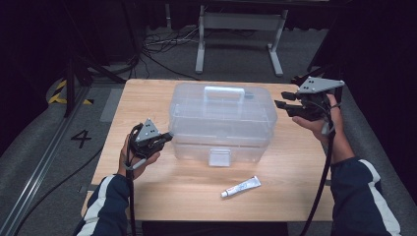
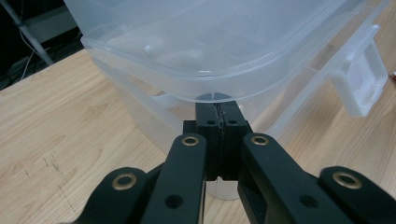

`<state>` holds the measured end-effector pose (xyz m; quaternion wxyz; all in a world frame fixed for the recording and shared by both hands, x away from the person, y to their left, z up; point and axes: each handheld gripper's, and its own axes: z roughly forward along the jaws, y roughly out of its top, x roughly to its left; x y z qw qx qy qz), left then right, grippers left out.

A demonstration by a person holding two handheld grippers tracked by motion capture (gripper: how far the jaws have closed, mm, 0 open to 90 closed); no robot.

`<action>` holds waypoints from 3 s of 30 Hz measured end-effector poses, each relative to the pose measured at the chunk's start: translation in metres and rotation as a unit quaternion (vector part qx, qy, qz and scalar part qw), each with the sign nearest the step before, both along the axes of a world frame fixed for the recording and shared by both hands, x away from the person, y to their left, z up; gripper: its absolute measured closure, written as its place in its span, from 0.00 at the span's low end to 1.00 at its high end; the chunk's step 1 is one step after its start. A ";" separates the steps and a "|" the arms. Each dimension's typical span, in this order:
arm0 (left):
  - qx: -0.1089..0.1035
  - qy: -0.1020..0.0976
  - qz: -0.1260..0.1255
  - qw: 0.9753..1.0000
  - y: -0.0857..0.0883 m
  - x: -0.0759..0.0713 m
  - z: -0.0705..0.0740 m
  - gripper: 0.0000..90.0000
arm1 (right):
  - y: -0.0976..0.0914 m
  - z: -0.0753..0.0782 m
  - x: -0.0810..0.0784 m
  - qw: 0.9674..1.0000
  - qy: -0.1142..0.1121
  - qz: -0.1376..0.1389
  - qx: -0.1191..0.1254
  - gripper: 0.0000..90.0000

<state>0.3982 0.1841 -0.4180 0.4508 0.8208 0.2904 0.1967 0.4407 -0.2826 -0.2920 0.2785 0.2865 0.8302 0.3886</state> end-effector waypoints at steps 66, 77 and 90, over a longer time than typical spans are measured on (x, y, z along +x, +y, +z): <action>0.000 -0.023 -0.022 1.000 0.001 -0.010 0.018 0.83 | -0.008 -0.077 -0.029 0.991 -0.128 0.013 0.042 0.72; 0.005 -0.025 -0.064 0.998 -0.008 -0.016 0.019 0.75 | 0.001 -0.071 -0.019 0.984 -0.161 -0.023 0.077 0.81; 0.026 -0.016 -0.109 0.994 -0.032 -0.016 0.014 0.67 | 0.006 -0.065 -0.018 0.981 -0.180 -0.046 0.063 0.85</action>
